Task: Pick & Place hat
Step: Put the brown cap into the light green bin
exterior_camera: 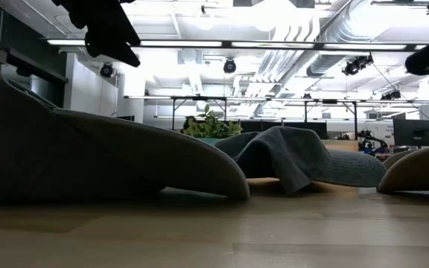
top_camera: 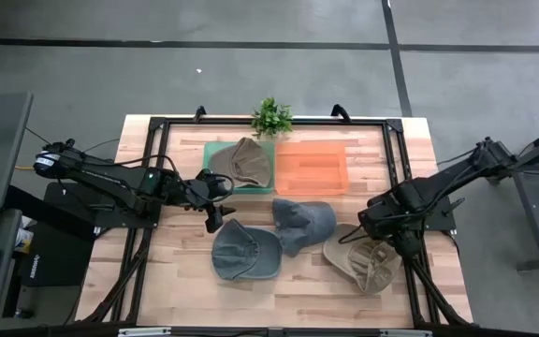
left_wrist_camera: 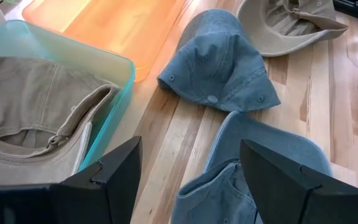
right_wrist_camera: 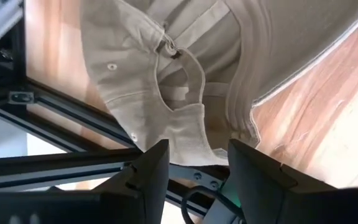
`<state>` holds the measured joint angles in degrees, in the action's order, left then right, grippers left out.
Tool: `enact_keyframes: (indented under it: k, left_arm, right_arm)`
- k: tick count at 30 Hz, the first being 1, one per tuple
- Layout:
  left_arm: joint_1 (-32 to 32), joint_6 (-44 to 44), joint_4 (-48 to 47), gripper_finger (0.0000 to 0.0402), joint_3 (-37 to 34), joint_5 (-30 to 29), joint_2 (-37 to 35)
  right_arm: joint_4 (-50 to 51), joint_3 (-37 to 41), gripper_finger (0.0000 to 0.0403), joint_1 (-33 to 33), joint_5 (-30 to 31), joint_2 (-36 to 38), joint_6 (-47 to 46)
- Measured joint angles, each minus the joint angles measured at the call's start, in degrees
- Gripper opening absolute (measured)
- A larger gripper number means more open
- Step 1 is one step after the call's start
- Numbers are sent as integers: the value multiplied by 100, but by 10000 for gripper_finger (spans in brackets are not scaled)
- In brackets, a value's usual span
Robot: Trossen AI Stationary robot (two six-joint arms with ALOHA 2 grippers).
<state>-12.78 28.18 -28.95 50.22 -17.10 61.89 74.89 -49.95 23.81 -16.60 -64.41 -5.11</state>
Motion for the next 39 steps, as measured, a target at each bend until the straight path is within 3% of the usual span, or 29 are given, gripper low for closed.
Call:
enact_keyframes:
  k: [9, 13, 19, 24, 39]
  left_arm:
    - [0, -77, 0, 248, 0, -2, 0]
    - [0, -85, -1, 248, 0, -3, 0]
    - [0, -87, -13, 248, 0, 0, 0]
    - [0, -87, -46, 248, 0, 2, 0]
    - [0, -85, -122, 248, -2, 7, 0]
  right_arm:
    - [-189, 281, 158, -2, -80, -502, -105]
    - [-226, 496, 158, -2, -123, -518, -382]
    - [-566, 833, 152, -2, -727, -518, -469]
    - [-647, 800, 142, -17, -683, -518, -666]
    - [-883, 678, 71, -15, -680, -518, -893]
